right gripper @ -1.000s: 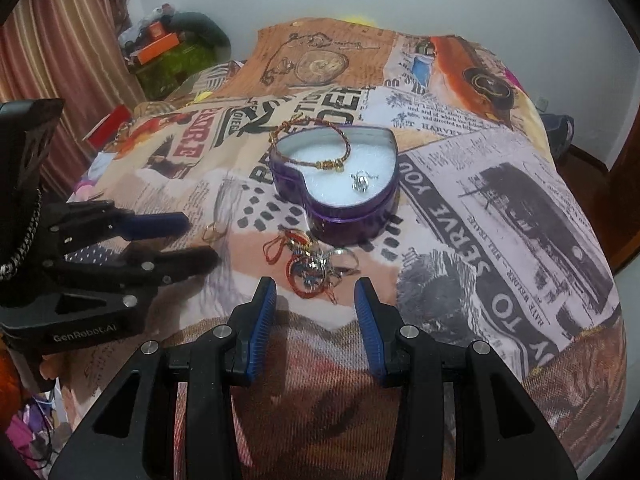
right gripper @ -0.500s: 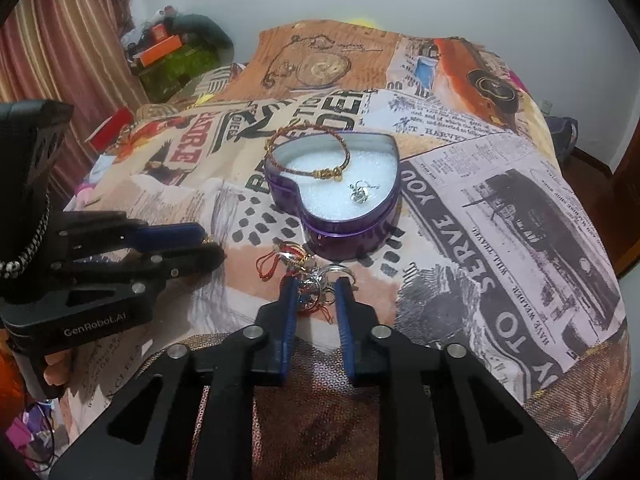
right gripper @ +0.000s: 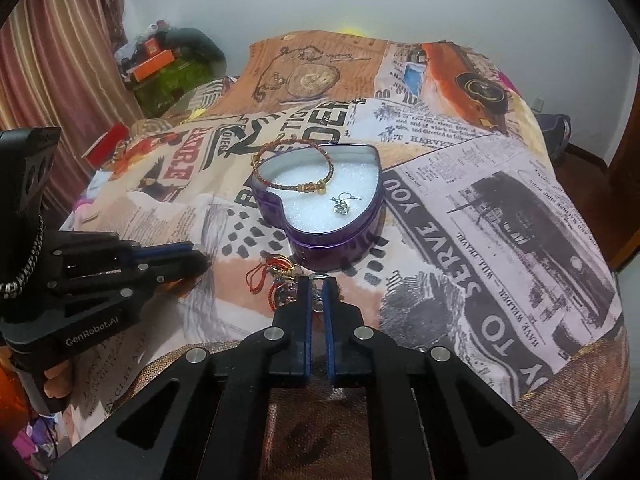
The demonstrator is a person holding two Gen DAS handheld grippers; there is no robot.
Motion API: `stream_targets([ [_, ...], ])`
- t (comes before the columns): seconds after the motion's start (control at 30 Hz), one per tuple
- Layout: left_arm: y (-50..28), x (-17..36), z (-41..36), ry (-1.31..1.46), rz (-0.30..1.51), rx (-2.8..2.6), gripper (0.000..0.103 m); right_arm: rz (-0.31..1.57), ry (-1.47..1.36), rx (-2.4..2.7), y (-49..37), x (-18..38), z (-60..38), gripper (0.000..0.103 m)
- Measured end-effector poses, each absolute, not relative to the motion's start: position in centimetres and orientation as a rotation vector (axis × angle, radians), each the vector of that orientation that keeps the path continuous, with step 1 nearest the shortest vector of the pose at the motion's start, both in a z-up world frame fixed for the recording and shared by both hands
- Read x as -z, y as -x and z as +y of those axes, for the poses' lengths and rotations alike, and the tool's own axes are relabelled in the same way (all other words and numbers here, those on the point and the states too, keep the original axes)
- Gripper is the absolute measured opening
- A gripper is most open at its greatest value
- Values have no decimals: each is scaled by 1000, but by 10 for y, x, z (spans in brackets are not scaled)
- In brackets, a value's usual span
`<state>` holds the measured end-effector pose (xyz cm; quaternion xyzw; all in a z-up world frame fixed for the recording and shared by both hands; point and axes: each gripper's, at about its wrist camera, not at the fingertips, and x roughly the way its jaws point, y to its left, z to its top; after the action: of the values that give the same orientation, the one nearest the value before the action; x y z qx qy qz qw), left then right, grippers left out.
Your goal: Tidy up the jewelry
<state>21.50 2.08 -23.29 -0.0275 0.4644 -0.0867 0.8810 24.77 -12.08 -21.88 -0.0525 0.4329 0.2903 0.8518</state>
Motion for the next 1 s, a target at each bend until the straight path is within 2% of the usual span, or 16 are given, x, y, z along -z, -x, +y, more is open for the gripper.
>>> stream_targets([
  [0.13, -207, 231, 24, 52, 961, 183, 2, 937, 81, -622, -249, 216, -127, 6],
  [0.33, -199, 230, 27, 2, 958, 175, 3, 973, 82, -586, -258, 222, -129, 19],
  [0.47, -204, 233, 30, 10, 974, 166, 17, 979, 53, -591, -261, 224, -129, 24],
  [0.57, -208, 236, 31, 32, 979, 167, 20, 995, 19, -602, -266, 225, -127, 28],
  [0.8, -209, 237, 22, -4, 968, 168, 30, 1016, -56, -600, -278, 233, -124, 28],
  [1.0, -210, 238, 21, -10, 966, 170, 33, 1027, -140, -606, -282, 238, -137, 28],
])
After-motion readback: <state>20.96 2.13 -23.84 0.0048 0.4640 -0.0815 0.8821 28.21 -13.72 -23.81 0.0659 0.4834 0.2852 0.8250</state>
